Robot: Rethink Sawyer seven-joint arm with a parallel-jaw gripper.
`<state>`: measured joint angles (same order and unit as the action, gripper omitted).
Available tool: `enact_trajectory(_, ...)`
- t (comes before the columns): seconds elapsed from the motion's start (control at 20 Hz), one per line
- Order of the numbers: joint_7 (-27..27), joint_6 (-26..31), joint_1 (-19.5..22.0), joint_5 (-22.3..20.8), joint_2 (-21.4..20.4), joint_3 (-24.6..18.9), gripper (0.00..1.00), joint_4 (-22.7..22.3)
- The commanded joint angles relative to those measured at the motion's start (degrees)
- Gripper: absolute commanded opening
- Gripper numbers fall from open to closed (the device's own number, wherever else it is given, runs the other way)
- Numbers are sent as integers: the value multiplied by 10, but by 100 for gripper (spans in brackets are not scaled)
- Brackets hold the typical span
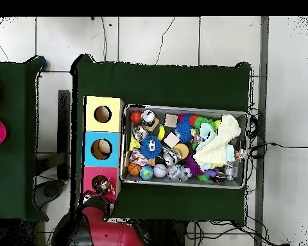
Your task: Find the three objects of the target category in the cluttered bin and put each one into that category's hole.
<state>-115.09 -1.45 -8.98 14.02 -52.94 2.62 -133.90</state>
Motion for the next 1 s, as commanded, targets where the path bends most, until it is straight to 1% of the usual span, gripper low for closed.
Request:
enact_trajectory(0.05,-151,-43,-9,53,31,-4,0,33)
enact_trajectory(0.2,-147,-34,-26,71,33,6,0,42)
enact_trajectory(0.5,-151,-49,-28,82,39,-4,0,39)
enact_trajectory(0.7,-147,-59,-11,77,44,-17,0,37)
enact_trajectory(0.85,-136,-65,-13,78,62,-12,0,55)
enact_trajectory(1.0,-120,-56,-23,85,80,1,0,79)
